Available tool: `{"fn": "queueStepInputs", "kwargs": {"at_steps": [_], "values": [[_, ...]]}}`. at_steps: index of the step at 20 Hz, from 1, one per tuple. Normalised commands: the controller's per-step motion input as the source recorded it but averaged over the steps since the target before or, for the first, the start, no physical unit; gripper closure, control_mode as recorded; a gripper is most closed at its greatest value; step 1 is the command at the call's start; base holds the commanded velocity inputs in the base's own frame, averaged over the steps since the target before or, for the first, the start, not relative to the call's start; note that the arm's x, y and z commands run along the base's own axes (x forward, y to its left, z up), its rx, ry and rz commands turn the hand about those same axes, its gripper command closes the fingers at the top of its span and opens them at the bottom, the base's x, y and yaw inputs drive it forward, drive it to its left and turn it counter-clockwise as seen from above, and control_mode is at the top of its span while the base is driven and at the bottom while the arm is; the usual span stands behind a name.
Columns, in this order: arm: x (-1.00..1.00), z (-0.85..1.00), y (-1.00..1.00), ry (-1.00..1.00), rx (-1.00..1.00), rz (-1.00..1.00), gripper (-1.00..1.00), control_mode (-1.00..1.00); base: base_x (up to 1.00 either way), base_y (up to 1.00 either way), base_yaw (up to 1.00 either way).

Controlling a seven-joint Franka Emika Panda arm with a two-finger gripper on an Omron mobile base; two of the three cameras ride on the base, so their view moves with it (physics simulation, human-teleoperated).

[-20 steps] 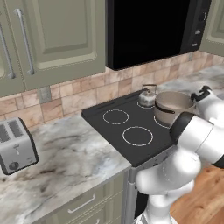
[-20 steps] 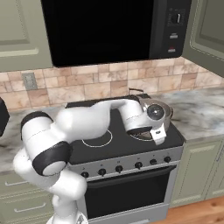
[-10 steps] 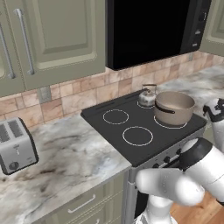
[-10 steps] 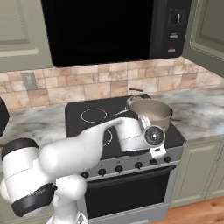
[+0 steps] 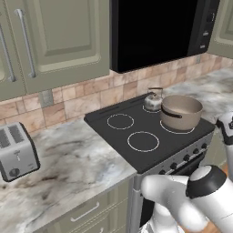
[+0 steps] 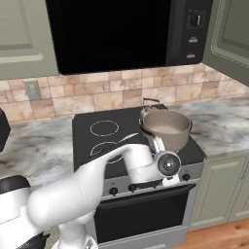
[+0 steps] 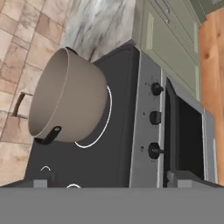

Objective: Pick the kettle from the cabinet and place it on a stove burner. Then pick the pot from the counter and place it on another stove burner. Finally, turn both burners on.

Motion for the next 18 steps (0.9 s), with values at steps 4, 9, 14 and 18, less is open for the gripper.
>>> {"fn": "queueStepInputs", "kwargs": {"at_steps": [4,9,14,18], "values": [[-0.53,0.0,-0.04,-0.03,0.11,0.0,-1.0,-1.0,0.0,0.0,0.0],[-0.51,0.0,-0.02,-0.02,0.17,0.0,-1.0,-1.0,0.0,0.0,0.0],[-0.45,0.0,0.0,0.0,0.2,0.0,-1.0,-1.0,0.0,0.0,0.0],[-0.25,0.0,0.04,0.0,0.2,0.0,-1.0,-1.0,0.0,0.0,0.0]]}}
